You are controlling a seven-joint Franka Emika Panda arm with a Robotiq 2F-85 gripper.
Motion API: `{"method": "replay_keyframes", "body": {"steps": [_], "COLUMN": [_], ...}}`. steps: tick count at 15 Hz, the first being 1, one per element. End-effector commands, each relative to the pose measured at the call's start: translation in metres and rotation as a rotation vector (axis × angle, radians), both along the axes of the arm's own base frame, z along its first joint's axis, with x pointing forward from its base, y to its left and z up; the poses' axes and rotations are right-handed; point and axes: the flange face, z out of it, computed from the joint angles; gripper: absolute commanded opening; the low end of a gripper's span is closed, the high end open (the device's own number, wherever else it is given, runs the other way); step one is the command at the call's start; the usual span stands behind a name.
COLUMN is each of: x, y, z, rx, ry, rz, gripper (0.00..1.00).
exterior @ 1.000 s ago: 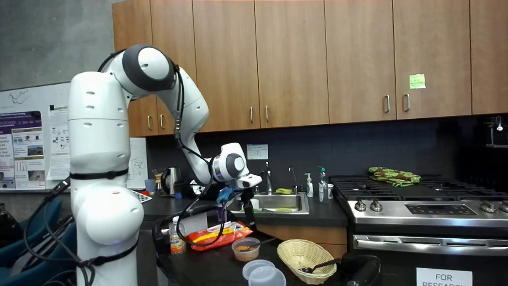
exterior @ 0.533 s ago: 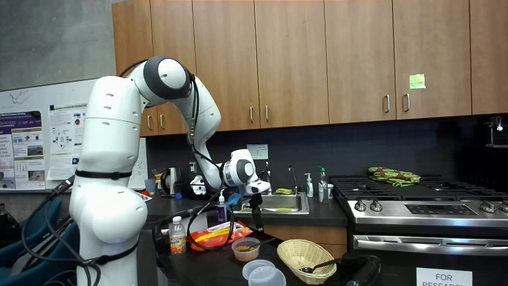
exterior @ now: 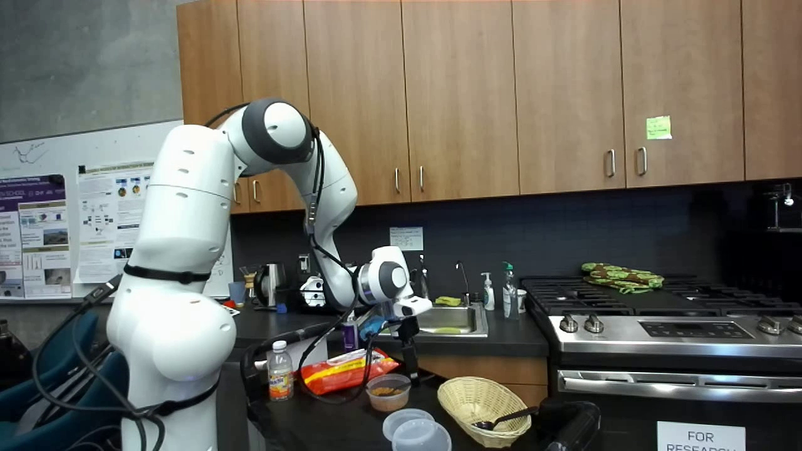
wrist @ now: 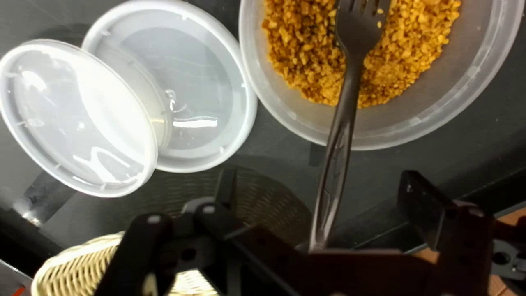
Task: Remove the plastic fork from the lunchbox and put it in the basket on the right
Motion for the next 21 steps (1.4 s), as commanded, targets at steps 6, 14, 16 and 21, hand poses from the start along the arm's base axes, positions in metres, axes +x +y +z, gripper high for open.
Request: {"method": "replay_keyframes", "body": {"steps": [6,14,16,21], "x": [0.005,-0.001,-0.002,-0.003], "y": [0.009,0.004,0.005,0.011], "z": [-0.003,0.007,0.012,0.031], "rx": [0.036,0.016,0.024,-0.073], "ry": [0.0,-0.048,-0.069,-0.168], "rz": [-0.044,-0.056,-0.045,-0.017], "gripper": [0.28,0.04,0.04,0.04]}}
